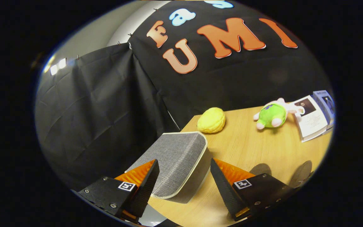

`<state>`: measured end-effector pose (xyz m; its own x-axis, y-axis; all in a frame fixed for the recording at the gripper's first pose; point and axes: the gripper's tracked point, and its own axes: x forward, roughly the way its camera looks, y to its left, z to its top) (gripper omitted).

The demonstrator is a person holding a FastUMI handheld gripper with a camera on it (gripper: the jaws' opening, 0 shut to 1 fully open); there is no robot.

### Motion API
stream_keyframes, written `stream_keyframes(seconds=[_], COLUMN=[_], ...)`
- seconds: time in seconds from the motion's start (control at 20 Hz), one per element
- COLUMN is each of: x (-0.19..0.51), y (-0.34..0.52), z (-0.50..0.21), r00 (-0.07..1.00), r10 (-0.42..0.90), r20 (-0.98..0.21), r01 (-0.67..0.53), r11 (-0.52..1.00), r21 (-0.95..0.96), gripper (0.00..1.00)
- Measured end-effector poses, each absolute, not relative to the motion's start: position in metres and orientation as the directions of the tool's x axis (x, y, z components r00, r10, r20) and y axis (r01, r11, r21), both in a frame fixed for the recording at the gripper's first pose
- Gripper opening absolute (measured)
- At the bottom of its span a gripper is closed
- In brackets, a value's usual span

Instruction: Open the storage box then place both shoes into the box .Put the left shoe in first, then the right shoe, with the right side of both shoes facing outward in a uniform manner.

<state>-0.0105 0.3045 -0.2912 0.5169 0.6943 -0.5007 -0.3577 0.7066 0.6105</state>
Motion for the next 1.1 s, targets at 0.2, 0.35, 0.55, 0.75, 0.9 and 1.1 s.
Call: stream_keyframes(seconds=[0.2, 0.35, 0.55, 0.75, 0.9, 1.1], x=[0.001, 0.001, 0.005, 0.006, 0.011, 0.022], y=[0.327, 0.347, 0.366, 0.378, 0.376, 0.366], z=[-0.322, -0.337, -0.37, -0.377, -0.367, -0.36], r00=[0.444, 0.375, 0.326, 0.305, 0.321, 0.353], r10=[0.749, 0.815, 0.839, 0.875, 0.892, 0.889], r20=[-0.491, -0.442, -0.435, -0.375, -0.318, -0.292], r01=[-0.267, -0.212, -0.144, -0.075, -0.037, -0.044], r11=[0.634, 0.54, 0.499, 0.414, 0.347, 0.327], r21=[0.726, 0.815, 0.855, 0.907, 0.937, 0.944], gripper=[0.96, 0.96, 0.96, 0.96, 0.9, 0.82])
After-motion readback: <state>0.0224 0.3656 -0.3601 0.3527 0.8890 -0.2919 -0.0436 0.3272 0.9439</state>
